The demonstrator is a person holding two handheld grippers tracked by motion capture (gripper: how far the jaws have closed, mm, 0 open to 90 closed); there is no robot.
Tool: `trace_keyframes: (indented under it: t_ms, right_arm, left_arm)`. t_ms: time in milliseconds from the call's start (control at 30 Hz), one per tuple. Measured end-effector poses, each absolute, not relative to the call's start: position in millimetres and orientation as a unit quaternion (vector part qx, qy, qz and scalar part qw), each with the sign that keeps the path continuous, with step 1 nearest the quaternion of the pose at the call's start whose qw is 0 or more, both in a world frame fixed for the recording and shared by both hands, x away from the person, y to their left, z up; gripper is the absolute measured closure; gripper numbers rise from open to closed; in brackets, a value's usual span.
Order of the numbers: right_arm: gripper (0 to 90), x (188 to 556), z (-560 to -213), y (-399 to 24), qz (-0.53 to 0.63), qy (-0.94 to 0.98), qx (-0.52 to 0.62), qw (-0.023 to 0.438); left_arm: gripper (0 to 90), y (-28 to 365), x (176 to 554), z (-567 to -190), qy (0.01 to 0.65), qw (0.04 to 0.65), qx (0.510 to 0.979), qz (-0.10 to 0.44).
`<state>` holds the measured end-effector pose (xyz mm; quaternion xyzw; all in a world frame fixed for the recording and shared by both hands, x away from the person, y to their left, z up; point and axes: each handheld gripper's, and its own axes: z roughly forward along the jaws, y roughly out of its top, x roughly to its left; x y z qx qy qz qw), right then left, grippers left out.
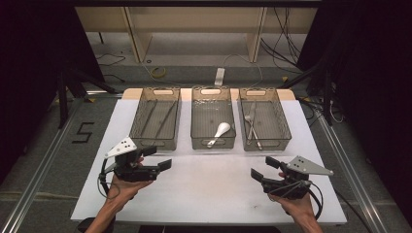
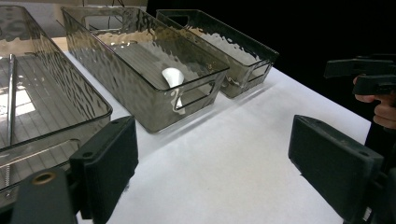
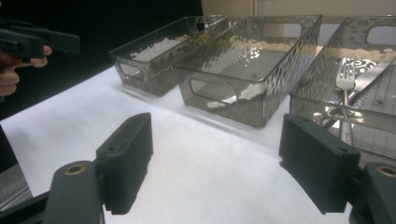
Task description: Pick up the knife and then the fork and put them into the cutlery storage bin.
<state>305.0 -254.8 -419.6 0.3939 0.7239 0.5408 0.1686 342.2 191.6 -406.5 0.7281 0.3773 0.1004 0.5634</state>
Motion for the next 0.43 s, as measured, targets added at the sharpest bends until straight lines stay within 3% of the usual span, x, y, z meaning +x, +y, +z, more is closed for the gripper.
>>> trace_keyframes:
  t_ms: [433]
  right_arm:
    - [25.3,306.6,-422.3,-251.4,0.527,0.733,0.392,0.178]
  left_arm:
    - [15.1,192.7,342.6,-405.9,0.378,0.564,0.727,0.100]
